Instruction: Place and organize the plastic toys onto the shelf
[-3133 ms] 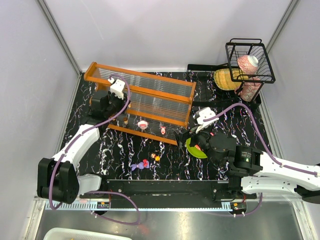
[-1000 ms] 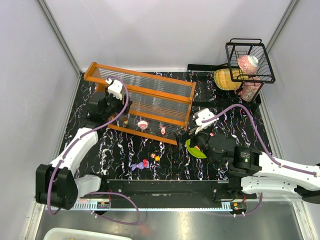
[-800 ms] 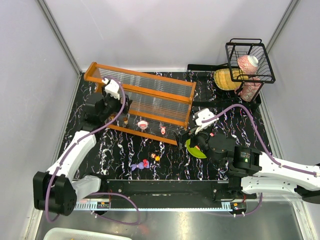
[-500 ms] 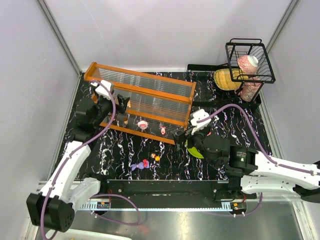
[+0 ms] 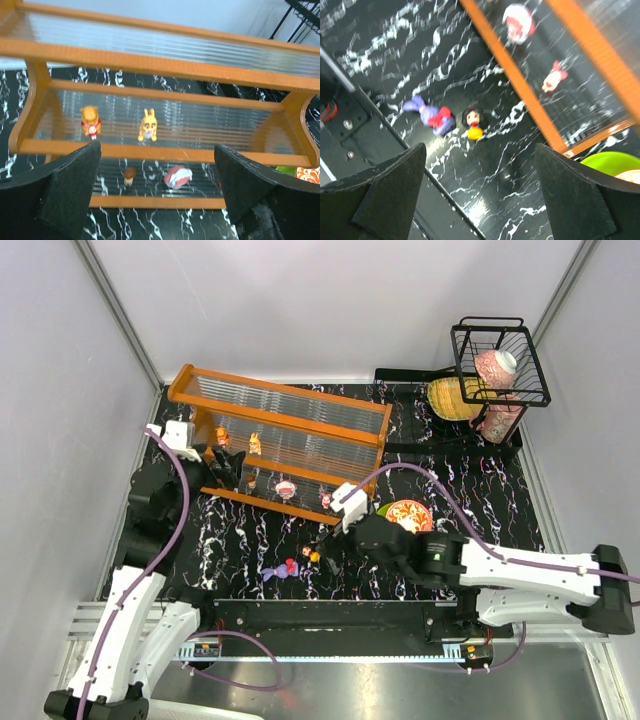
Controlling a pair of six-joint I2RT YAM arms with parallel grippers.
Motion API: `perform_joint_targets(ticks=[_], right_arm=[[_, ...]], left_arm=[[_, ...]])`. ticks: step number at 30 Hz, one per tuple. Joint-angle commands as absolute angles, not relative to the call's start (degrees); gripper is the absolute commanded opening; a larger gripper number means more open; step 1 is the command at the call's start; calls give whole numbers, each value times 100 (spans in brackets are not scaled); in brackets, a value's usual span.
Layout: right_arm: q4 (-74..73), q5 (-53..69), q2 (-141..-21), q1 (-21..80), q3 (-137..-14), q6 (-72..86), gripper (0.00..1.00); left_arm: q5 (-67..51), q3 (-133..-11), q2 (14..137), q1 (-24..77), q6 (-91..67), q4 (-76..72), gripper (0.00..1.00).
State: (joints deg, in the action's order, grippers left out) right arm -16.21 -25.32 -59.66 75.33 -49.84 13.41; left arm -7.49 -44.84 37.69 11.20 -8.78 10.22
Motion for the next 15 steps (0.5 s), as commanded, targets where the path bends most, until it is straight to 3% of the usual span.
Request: perform_joint_targets(ticks=[1,11,15], right_arm=[[-1503,-1723,-6485,7559,-4694,1819,92],[-704,-899,-7479,7191,-4483,1854,69],[-431,-440,-7769,6944,-4517,1802,66]], left_arm=[[-352,-4474,3472,1125,-1309,1582,99],[-422,-4482,3270,1125,-1371,1872,99],[-483,-4474,3234,1125,-1371,1925,99]])
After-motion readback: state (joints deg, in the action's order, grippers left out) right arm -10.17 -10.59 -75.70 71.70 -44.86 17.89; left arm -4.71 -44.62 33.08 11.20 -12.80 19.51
